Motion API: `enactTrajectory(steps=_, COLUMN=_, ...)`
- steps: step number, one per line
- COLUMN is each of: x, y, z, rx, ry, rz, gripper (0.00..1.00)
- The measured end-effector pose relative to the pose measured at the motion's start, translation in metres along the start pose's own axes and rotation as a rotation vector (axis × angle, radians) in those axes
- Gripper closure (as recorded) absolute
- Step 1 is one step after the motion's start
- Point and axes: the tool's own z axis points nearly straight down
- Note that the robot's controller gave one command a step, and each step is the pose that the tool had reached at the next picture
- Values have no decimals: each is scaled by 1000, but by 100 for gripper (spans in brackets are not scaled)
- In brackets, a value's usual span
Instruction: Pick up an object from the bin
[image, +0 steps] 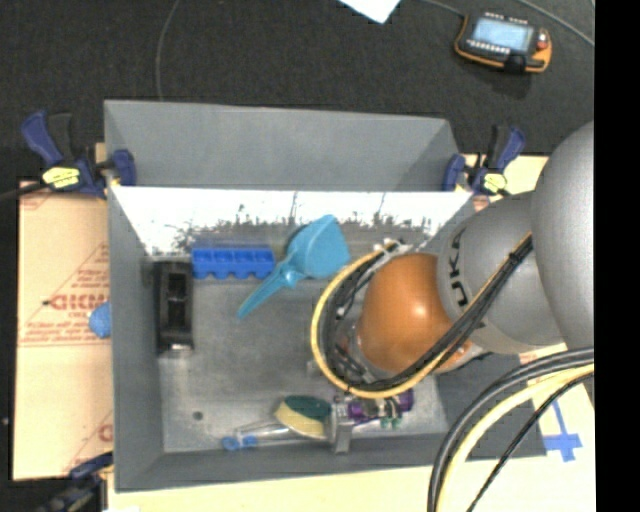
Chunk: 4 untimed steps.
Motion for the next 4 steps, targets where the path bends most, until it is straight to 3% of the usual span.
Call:
enactTrajectory(steps=1, x=0, y=7, z=-67, rx=1, ry=-1, rz=200, gripper=0)
enactTrajectory(steps=2, x=-2, y=15, z=-26, rx=1, ry=5, rz=216, gripper=0)
enactTrajectory(steps=3, x=4, y=30, z=2, rx=1, ry=-1, rz=303, gripper=0)
enactTrajectory(steps=4, x=-19, y=-44, z=2, rx=1, ry=-5, rz=151, gripper=100)
